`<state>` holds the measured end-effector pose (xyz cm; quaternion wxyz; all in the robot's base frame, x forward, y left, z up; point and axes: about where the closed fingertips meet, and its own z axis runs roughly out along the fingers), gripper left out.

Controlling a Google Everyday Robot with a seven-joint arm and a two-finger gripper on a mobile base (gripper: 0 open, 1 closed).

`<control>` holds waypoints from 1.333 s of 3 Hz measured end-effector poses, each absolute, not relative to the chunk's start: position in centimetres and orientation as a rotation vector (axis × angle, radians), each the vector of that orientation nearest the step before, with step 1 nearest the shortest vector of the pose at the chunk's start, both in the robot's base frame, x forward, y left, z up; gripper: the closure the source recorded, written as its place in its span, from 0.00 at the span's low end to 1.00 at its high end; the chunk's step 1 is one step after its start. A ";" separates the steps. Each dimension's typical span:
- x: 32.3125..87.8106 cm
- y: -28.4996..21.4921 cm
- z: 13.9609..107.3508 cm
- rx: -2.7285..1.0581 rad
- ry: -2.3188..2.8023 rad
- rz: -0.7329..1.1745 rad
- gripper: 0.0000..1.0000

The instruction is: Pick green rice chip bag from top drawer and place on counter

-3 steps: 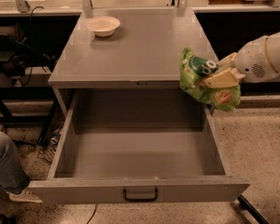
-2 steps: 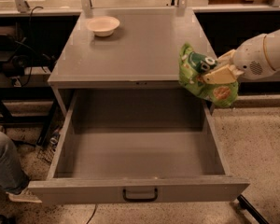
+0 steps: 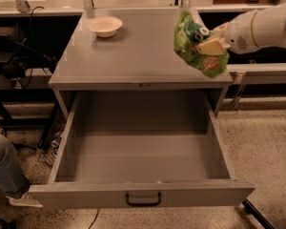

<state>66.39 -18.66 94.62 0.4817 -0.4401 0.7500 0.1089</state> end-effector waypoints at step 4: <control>78.5 -16.3 91.0 -0.880 1.948 0.260 0.51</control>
Offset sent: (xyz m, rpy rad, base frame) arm 0.1237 0.0173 -0.0234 0.0561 0.0285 -0.1812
